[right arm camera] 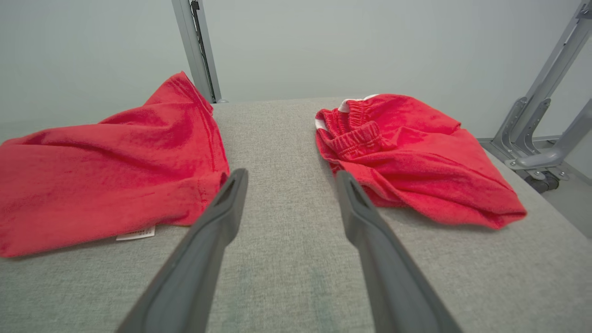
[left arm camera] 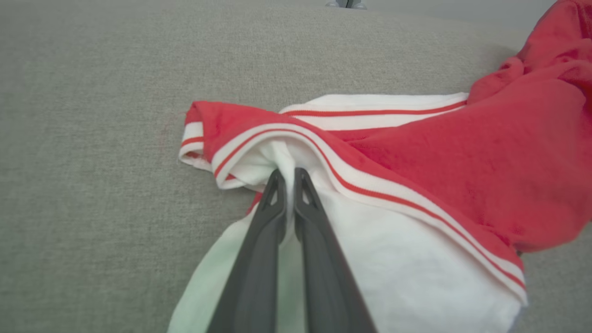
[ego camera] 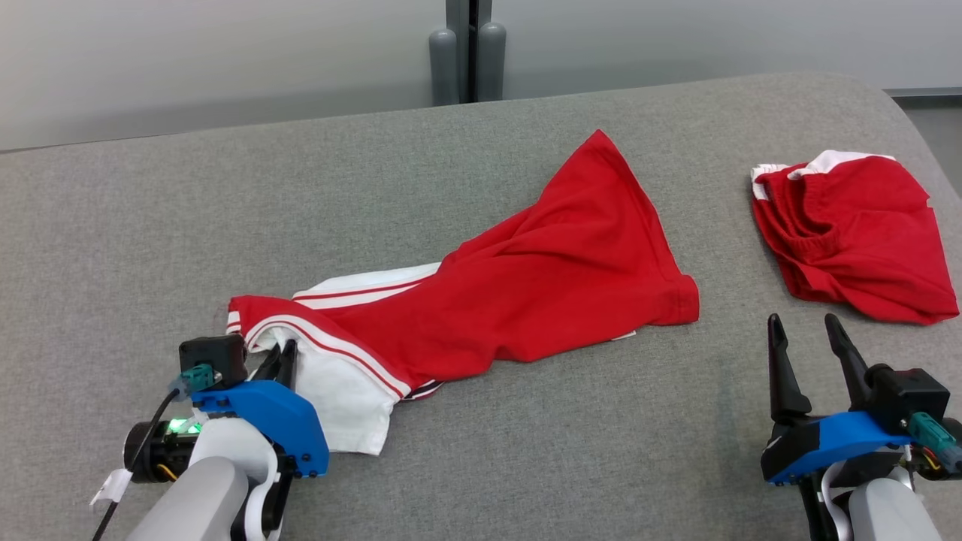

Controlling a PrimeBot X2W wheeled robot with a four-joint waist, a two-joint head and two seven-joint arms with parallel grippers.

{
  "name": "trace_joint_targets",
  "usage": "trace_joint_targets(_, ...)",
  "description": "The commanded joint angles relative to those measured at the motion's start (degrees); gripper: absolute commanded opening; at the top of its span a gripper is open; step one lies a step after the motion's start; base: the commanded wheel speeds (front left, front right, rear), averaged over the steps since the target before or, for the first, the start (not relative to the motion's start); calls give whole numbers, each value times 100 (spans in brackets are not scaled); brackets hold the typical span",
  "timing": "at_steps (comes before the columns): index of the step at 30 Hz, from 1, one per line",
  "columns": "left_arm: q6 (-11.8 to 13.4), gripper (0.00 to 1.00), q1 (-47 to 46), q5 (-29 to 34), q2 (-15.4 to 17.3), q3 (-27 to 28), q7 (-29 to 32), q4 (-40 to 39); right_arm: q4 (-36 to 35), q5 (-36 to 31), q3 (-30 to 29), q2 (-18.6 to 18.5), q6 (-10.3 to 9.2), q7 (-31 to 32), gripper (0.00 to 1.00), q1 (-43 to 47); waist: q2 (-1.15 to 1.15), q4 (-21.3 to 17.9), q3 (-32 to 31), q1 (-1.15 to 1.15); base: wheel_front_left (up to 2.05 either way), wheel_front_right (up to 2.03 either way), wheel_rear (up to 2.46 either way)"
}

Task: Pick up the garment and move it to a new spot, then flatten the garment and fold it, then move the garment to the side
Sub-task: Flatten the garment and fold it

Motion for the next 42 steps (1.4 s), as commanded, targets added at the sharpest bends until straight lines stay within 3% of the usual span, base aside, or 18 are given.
trace_joint_targets(1,-87,0,-152,-16,-57,20,-116,217,-35,-27,-18,-11,1,-25,100,-64,0,-11,6,-1,0,0,0)
trace_joint_targets(5,-289,0,-331,-38,-227,15,-396,739,-37,-67,-27,-12,1,-31,100,-49,0,-7,0,-1,0,0,0)
trace_joint_targets(7,-383,47,-388,-47,-309,24,-585,900,-27,-64,-21,-12,1,-21,100,-32,0,32,-16,-1,0,0,0)
trace_joint_targets(8,-417,100,-406,-51,-328,44,-682,967,-21,-63,-10,-12,1,-22,100,-21,0,56,-27,-1,0,0,0)
trace_joint_targets(21,-565,100,-292,25,-469,323,-1758,702,-459,-105,41,-12,1,104,100,249,0,494,-422,-1,0,0,0)
trace_joint_targets(33,-474,100,757,284,-834,895,-1869,108,-646,117,97,-12,1,158,100,796,0,712,-965,-1,0,0,0)
trace_joint_targets(42,-632,100,1382,902,-1235,1183,-1872,-150,-679,364,192,-12,1,90,100,1029,0,739,-1255,-1,0,0,0)
